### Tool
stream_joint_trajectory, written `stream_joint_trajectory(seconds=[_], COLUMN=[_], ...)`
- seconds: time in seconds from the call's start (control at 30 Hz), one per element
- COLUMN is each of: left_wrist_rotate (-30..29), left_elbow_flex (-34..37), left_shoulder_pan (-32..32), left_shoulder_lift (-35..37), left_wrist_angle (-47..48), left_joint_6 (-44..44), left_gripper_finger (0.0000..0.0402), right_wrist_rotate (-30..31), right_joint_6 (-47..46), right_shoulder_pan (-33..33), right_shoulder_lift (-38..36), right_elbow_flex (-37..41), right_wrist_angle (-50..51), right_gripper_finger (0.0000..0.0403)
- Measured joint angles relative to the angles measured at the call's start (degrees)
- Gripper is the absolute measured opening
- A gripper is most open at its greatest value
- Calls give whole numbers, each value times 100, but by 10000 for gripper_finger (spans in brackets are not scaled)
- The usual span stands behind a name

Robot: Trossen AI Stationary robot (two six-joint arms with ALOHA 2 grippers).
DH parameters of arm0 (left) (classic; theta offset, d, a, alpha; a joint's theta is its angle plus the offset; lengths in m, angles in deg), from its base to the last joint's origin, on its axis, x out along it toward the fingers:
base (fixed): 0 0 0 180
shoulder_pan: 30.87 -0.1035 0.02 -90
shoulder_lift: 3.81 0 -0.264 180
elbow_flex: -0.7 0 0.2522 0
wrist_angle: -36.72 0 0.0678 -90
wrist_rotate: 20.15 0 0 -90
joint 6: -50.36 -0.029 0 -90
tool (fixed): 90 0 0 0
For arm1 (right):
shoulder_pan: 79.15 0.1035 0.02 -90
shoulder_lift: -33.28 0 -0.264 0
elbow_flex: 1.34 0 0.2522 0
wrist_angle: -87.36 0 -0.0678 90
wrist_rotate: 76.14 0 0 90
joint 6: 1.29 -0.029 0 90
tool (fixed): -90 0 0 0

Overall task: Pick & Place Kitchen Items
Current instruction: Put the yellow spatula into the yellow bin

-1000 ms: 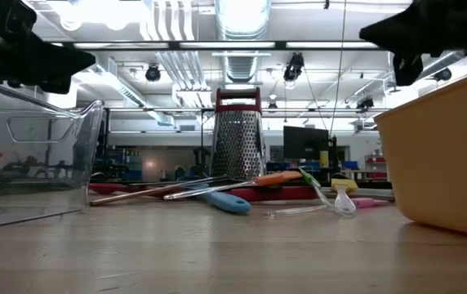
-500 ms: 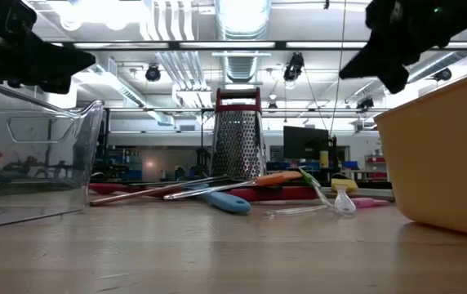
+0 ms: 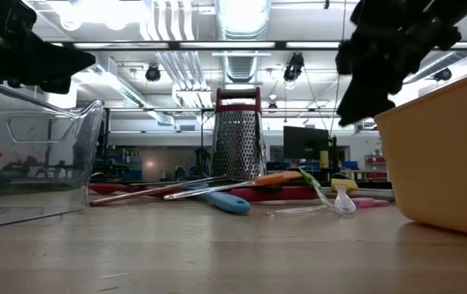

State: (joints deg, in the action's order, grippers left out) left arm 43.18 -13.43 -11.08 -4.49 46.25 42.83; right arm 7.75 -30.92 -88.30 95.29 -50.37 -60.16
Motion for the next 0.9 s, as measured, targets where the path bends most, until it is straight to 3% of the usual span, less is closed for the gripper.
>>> stream_joint_trajectory(seconds=[0.2, 0.3, 0.9], left_wrist_rotate=[1, 1, 0], left_elbow_flex=[1, 1, 0], left_shoulder_pan=[0, 0, 0], left_shoulder_lift=[1, 2, 2], left_wrist_angle=[0, 0, 0], left_joint_6=[0, 0, 0], left_gripper_finger=[42, 42, 42], right_wrist_rotate=[-83, -473, -926], right_joint_6=[21, 74, 722], right_shoulder_pan=[-213, -280, -352], right_shoulder_lift=[797, 1135, 2451], right_elbow_flex=[3, -10, -486], right_wrist_angle=[-4, -60, -93], right_gripper_finger=[198, 209, 207])
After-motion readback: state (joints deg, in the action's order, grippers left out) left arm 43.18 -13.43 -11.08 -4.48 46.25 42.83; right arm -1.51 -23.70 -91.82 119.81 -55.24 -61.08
